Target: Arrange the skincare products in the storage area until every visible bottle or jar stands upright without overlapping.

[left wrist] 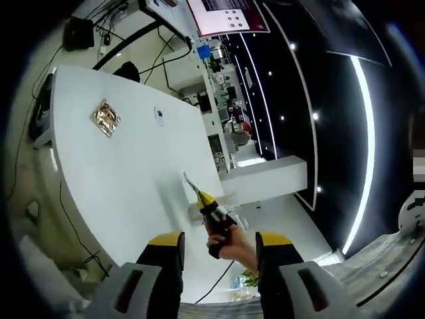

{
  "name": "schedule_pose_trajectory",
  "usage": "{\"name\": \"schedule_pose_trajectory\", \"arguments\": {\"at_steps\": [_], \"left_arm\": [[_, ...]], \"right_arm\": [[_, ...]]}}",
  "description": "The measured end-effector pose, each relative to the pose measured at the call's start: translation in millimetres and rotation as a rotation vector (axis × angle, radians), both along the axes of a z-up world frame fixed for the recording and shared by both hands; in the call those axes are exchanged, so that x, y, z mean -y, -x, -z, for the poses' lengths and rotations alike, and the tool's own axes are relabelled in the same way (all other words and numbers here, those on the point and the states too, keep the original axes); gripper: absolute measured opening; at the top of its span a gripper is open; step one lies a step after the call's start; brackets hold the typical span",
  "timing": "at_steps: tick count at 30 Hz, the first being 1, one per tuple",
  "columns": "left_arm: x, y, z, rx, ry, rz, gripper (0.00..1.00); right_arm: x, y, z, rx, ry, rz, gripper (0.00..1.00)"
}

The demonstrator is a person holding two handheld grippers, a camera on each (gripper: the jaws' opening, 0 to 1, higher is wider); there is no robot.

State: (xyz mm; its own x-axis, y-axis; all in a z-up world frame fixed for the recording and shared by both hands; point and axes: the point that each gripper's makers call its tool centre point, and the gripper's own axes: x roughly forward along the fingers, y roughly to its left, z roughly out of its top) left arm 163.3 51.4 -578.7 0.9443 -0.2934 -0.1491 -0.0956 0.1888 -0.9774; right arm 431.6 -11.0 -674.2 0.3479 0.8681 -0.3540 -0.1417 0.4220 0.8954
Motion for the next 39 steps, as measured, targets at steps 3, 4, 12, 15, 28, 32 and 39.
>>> {"name": "schedule_pose_trajectory", "arguments": {"at_steps": [3,4,12,15,28,32,39], "left_arm": [[1,-0.4,0.2,-0.005,-0.006,0.014,0.44],[1,-0.3,0.4,-0.007,-0.008,0.016,0.44],[-5,6.5,2.4,-0.022,-0.016,0.018,0.44],[-8,8.7,2.4,-0.025,-0.023,0.017,0.44],[-12,13.1,4.2,-0.039,-0.034,0.021,0.44],[-12,12.9,4.5,-0.041,-0.035,0.025,0.44],[-10,11.3,4.2,-0.041,-0.042,0.033,0.44]], "right_arm": [[-1,-2,5.3,-0.014,0.006,0.011,0.0],[-1,-2,7.1,-0.019,0.01,0.012,0.0],[3,-8,23.5,-0.075,0.038,0.056,0.0],[2,-8,28.6,-0.092,0.054,0.061,0.0],[11,-20,44.8,-0.186,0.08,0.167,0.0],[16,-24,47.4,-0.209,0.079,0.207,0.0],[19,-25,49.2,-0.233,0.085,0.228,0.01]]}}
